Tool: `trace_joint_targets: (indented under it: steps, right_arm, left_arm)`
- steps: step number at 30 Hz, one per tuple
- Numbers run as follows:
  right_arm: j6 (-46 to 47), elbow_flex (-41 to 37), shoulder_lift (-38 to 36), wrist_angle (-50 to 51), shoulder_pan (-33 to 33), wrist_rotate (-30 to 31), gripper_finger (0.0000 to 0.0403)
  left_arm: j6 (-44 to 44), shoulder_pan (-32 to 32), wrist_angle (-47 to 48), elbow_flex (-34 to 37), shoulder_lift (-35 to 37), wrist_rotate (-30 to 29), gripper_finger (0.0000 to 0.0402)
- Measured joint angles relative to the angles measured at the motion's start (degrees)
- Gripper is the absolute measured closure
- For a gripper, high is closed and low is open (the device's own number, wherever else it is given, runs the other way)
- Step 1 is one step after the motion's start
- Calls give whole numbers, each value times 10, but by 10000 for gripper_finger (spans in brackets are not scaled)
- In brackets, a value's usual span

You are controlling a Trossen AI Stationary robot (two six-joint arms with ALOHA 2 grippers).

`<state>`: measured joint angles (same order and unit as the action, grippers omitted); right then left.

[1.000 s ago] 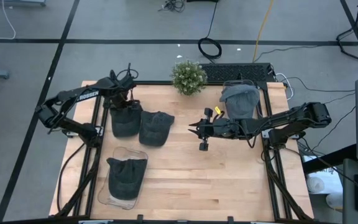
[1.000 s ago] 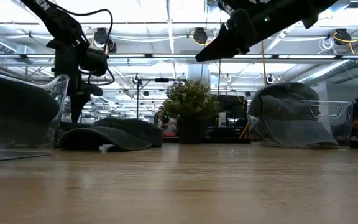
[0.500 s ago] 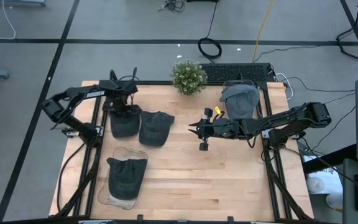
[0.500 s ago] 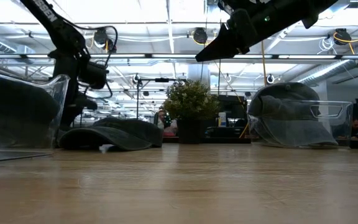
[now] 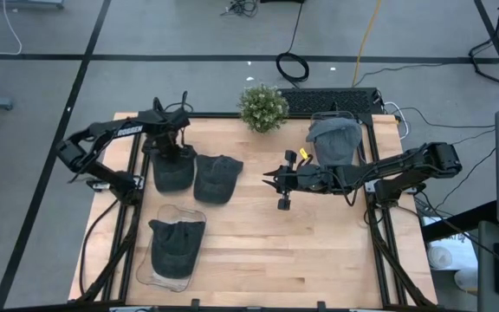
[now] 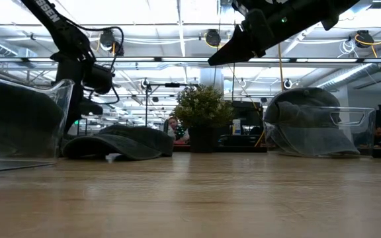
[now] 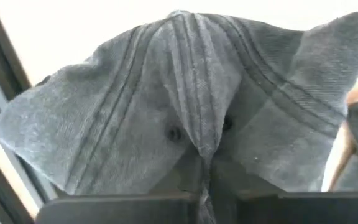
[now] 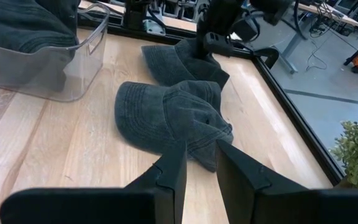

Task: Pick & Place hat
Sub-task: Put the left black cap into the bottom transparent bin

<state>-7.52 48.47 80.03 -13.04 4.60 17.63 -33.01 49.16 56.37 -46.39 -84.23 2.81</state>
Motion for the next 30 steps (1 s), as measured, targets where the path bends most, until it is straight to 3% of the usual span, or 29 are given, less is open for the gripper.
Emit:
trace_joint_targets:
  steps: [8,17,22,25,30]
  right_arm:
    - [6,0,0,0,0,0,328]
    - [6,0,0,0,0,0,328]
    - [6,0,0,0,0,0,328]
    - [6,0,0,0,0,1,328]
    - [6,0,0,0,-1,1,328]
  left_arm:
    - [30,-8,44,-41,81,1,394]
    - [-13,-98,237,-211,191,-72,397]
    - [-144,-230,338,-299,249,-119,397]
    - [-254,-338,336,-314,282,-119,397]
    - [-411,-531,335,-317,271,-145,397]
